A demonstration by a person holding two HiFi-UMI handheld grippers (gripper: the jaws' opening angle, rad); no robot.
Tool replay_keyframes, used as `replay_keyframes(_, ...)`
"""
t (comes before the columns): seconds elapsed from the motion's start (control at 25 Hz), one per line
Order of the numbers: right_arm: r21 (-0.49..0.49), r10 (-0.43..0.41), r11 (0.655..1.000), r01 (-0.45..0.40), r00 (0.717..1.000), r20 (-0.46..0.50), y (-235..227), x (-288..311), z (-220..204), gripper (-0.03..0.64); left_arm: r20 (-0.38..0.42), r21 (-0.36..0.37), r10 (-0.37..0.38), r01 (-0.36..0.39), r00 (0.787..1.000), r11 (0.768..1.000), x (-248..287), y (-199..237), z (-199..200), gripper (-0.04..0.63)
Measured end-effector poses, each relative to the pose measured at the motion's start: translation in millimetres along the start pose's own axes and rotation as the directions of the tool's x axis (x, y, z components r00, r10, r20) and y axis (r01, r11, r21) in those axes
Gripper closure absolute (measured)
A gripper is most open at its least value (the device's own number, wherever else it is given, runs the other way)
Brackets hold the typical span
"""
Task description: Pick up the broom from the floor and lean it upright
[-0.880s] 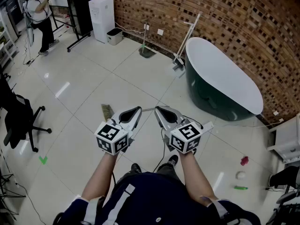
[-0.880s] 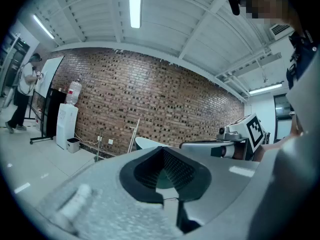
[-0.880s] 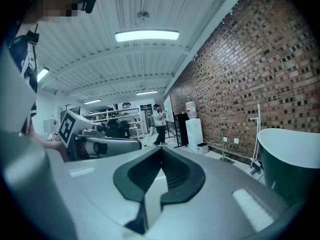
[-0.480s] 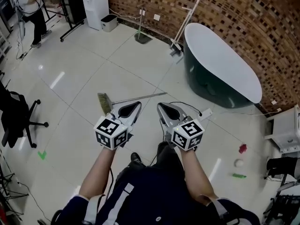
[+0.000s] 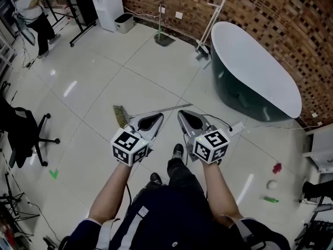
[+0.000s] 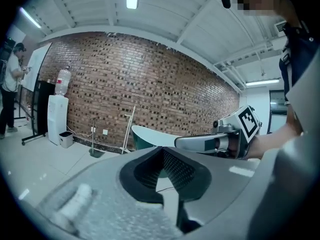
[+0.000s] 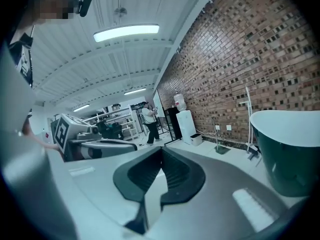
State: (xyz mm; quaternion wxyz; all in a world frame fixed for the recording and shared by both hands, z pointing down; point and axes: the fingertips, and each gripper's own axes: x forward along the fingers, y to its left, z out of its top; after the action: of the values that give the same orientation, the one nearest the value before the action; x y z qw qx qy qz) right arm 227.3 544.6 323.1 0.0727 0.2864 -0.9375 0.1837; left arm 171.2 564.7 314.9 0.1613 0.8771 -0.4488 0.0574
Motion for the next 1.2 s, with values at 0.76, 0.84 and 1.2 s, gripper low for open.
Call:
replay_keyframes(0.76,0.032,-0.089,0.995,0.092,0.992,-0.094,-193.1,71.5,-3.2,0.617,-0.157,0.011,-0.084,0.087,0.984,0.996,193.3,104.3,-24.5,0.594)
replay_keyframes(0.84,0.038,-0.119,0.992,0.123,0.987,-0.108,-213.5,83.1,-13.5,0.617,-0.191,0.006,-0.114,0.117,0.975,0.993,214.0,121.0,-41.6,0.594)
replay_keyframes(1.2,0.088,-0.275,0.955,0.282,0.958,-0.085,-325.4,130.6,-116.5,0.617,-0.412,0.045,-0.246,0.290,0.877,0.956,346.8,190.8,-235.6,0.594)
